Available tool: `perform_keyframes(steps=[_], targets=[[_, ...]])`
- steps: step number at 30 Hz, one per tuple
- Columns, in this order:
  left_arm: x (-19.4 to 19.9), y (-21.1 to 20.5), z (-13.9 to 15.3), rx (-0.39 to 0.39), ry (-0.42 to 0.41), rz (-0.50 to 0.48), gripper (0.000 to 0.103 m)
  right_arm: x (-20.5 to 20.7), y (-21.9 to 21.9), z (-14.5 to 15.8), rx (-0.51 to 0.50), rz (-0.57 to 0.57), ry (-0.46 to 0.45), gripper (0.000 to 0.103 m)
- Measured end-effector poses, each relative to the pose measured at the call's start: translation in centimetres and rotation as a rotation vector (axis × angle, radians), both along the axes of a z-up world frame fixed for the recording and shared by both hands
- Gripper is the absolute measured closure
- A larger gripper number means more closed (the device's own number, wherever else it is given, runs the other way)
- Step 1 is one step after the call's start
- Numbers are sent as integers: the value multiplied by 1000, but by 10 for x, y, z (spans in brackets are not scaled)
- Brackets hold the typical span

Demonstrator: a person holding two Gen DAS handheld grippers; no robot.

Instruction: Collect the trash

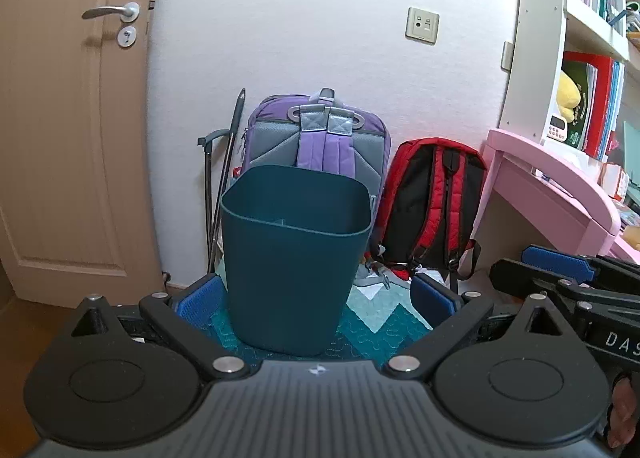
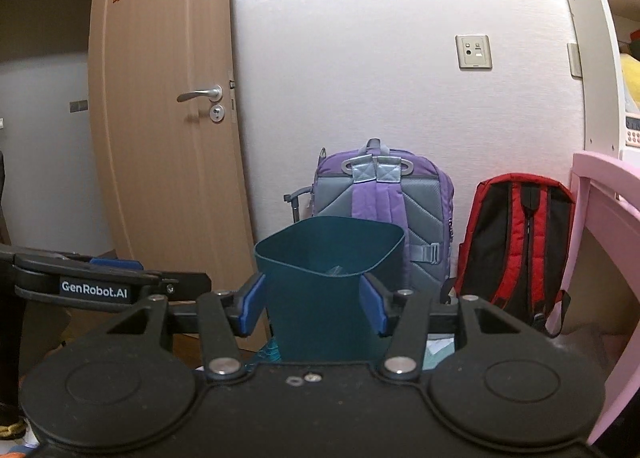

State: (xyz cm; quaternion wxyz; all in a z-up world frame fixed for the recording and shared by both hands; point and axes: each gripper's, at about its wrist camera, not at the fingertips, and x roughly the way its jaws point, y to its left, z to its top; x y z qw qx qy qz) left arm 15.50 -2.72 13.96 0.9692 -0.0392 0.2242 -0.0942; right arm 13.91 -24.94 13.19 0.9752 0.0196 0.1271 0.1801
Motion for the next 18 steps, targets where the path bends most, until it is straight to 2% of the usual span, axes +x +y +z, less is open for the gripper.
perform_keyframes(steps=[9,18], targets=[[-27,5,-2,-18,-26,27,2,-19,1,-4,14,10,1,51],[-34,7,-3,-39,-40,40,2,-25,2,-5,25,21,-8,51]])
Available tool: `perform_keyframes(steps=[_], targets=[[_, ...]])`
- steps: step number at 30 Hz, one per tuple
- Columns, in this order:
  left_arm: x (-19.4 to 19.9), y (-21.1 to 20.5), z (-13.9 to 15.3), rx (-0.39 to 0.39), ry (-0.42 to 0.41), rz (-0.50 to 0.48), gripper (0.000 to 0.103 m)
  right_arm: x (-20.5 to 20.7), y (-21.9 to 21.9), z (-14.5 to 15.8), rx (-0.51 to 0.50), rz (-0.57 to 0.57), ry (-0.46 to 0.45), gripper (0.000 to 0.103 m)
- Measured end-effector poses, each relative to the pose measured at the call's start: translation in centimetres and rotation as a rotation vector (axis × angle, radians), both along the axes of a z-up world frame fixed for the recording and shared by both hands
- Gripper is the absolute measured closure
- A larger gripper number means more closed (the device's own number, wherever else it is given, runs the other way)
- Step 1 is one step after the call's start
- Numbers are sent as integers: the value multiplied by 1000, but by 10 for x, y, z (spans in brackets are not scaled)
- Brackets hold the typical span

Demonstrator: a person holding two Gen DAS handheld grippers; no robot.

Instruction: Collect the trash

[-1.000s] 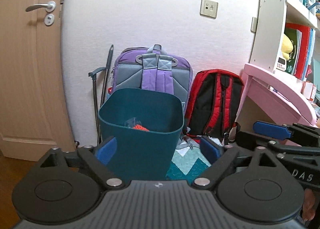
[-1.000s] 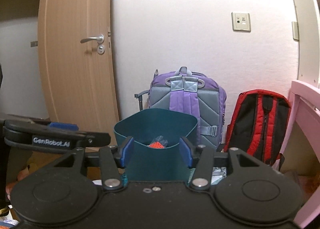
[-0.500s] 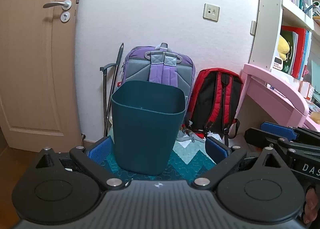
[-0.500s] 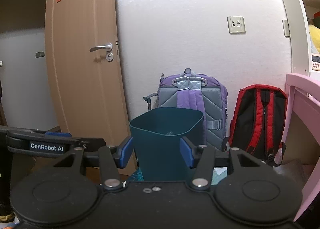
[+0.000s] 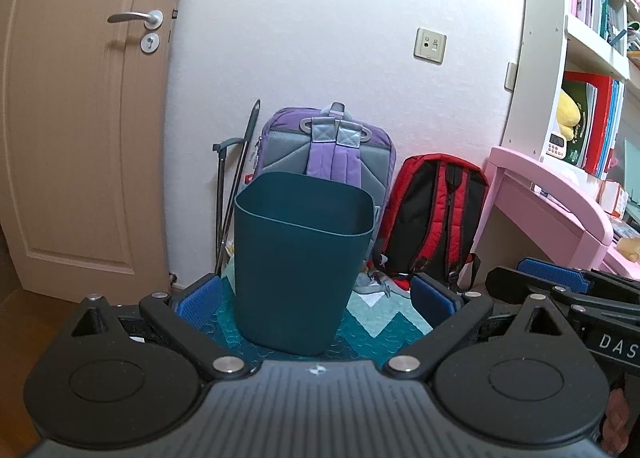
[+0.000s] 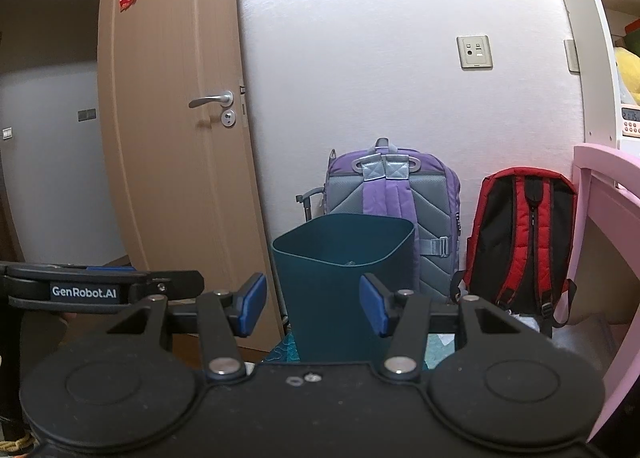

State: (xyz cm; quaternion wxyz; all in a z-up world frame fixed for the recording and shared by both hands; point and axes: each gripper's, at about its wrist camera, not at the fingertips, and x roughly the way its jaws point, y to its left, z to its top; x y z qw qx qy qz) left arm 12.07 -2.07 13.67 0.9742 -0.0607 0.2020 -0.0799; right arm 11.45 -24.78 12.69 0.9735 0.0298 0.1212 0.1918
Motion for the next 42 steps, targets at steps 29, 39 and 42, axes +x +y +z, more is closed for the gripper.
perform_keyframes(steps=[29,39,42], targets=[[-6,12,-23,-29,33,55,2,-8,15,-10,-6,3,15,51],[-8,12,-25,-30,34,49,2,-6,16,-12,-7,0,26,51],[-9,13,-24,-28,30,46,2,-5,15,-13,-2,-5,33,51]])
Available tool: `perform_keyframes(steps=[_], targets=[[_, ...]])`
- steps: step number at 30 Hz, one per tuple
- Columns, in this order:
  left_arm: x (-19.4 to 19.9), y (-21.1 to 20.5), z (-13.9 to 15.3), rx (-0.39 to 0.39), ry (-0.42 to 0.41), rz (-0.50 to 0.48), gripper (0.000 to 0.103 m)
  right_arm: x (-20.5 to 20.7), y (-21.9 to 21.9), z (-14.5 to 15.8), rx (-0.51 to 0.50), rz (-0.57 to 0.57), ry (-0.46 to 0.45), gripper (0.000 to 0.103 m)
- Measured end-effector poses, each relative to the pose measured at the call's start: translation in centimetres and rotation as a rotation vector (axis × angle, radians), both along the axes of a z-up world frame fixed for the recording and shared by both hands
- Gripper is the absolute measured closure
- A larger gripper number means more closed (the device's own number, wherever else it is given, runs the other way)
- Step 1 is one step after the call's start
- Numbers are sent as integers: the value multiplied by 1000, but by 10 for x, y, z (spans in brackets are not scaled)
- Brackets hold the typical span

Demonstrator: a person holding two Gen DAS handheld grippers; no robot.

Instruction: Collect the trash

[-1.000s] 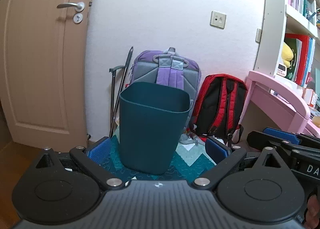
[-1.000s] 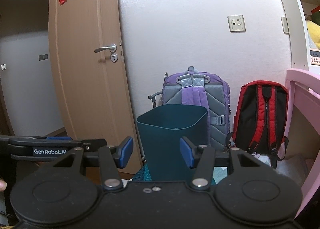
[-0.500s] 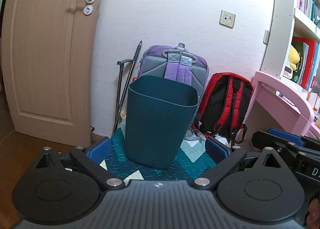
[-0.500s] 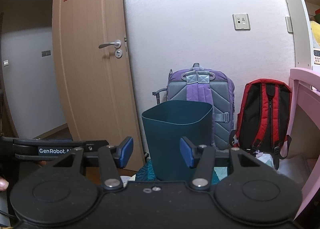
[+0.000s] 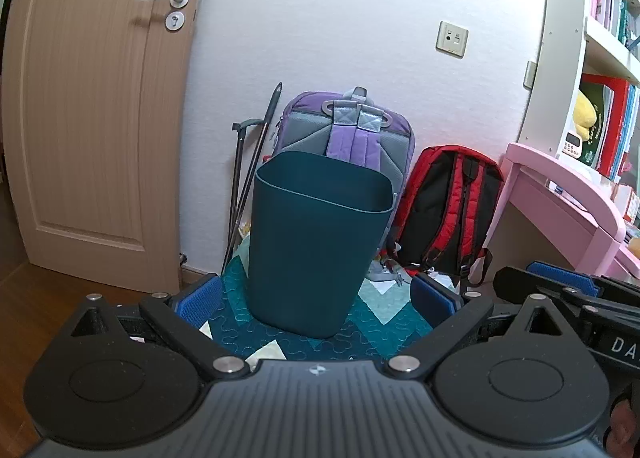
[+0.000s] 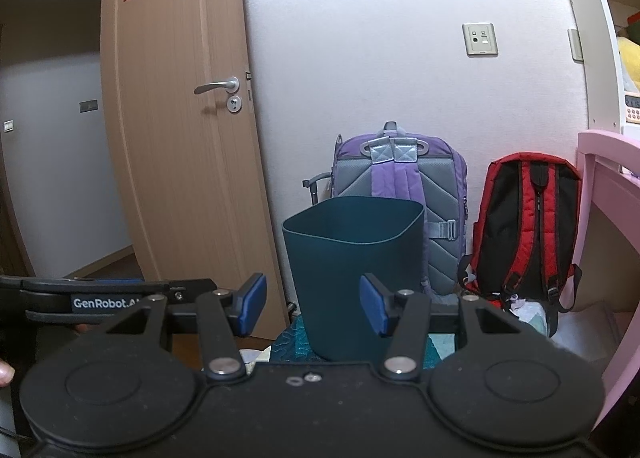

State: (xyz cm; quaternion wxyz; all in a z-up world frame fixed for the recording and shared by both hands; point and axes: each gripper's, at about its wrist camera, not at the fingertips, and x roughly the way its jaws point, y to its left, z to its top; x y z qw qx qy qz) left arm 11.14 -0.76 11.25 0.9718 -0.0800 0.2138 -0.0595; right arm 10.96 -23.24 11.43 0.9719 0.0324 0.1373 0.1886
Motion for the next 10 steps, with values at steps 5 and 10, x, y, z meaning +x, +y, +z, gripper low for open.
perform_keyframes(steps=[5,10], targets=[[-1,0,0,4,0,-2,2,0,-1,-3,8,1,13,51],[-1,1,-1,-2,6,-3,2,-2,-1,-6,4,4,16,51]])
